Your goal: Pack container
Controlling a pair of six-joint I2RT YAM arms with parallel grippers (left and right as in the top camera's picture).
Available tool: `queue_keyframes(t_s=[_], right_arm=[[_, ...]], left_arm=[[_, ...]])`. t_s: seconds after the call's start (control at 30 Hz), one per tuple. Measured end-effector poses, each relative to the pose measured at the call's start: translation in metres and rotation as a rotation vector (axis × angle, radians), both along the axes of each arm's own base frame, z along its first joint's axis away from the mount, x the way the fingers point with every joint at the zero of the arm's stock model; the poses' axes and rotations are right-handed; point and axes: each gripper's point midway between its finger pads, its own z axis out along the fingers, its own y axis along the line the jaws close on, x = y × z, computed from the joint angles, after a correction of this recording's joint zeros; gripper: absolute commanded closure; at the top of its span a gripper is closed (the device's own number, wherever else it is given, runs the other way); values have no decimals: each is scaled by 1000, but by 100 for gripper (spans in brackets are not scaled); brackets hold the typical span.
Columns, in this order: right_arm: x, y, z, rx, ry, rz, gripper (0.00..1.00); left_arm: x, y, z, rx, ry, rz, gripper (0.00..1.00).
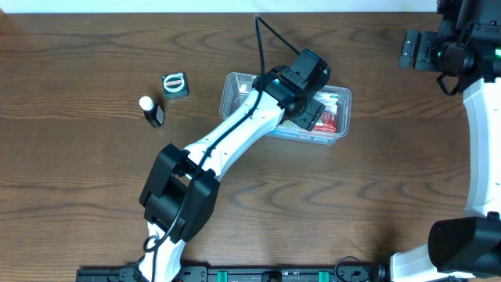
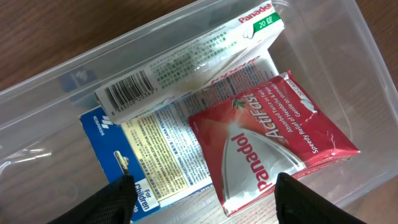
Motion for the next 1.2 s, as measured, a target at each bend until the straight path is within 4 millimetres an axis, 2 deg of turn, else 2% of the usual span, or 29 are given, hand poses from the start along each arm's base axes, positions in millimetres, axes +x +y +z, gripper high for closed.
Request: queue_keyframes(t_s=[0.23,0.53,0.7,0.97,1.2], right_arm=[[0,0,0,0,0,0,1],[0,0,0,0,0,0,1],[0,0,0,0,0,0,1],[0,0,0,0,0,0,1],[0,0,0,0,0,0,1]], left_arm=[[-2,-1,-12,14,22,-4,28],[-14,-11,-29,46,44,-54,28],[-12,-8,-35,75,38,-49,28],[-4,11,-38,134,24,-8,28],[7,51,-43,196,65,67,27]])
